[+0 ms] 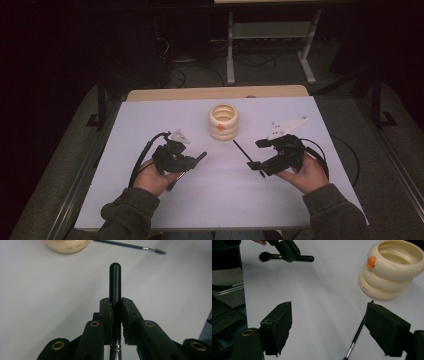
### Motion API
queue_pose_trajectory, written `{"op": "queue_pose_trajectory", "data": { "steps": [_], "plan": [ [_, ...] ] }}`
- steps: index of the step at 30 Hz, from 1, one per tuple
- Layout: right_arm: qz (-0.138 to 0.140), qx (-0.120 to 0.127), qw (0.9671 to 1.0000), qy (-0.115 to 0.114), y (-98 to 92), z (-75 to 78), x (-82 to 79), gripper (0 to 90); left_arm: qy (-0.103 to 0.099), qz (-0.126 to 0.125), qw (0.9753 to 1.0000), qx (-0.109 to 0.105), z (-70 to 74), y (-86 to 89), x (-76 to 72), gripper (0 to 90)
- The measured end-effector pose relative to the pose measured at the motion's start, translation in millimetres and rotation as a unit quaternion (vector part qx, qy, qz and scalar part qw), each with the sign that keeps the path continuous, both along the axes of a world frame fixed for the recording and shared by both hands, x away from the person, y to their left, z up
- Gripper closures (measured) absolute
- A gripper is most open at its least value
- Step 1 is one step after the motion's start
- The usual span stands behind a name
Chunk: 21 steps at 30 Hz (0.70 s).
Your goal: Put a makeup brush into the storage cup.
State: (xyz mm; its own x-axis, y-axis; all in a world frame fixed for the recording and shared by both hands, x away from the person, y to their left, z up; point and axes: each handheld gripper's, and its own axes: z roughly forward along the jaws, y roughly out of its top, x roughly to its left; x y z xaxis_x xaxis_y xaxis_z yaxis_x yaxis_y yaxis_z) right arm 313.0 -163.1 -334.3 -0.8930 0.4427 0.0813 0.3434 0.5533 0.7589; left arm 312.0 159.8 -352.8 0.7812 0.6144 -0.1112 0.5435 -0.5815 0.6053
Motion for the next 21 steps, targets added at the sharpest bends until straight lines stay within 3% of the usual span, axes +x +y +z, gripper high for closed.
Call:
{"op": "queue_pose_trajectory", "data": {
  "steps": [1,6,13,20,21],
  "plan": [
    [0.015,-0.001,0.9999,0.0,3.4,7.0,4.2,22.5,-0.001,-0.011,0.9999,-0.009,2.5,-2.2,-0.8,79.5],
    [0.037,-0.008,0.9992,-0.01,12.7,15.8,7.8,25.0,-0.008,-0.043,0.999,-0.008,5.8,-5.1,-2.7,79.5],
    [0.064,-0.028,0.9975,0.004,26.2,10.2,14.8,27.3,-0.019,-0.087,0.996,-0.008,5.6,-13.5,-9.2,79.5],
    [0.095,-0.042,0.9946,0.009,40.1,8.3,15.1,31.0,-0.02,-0.106,0.9939,-0.022,7.8,-21.1,-13.3,79.5],
    [0.1,-0.045,0.994,0.006,42.0,7.4,15.3,31.9,-0.022,-0.121,0.9923,-0.017,7.8,-24.3,-14.8,79.5]
  ]
}}
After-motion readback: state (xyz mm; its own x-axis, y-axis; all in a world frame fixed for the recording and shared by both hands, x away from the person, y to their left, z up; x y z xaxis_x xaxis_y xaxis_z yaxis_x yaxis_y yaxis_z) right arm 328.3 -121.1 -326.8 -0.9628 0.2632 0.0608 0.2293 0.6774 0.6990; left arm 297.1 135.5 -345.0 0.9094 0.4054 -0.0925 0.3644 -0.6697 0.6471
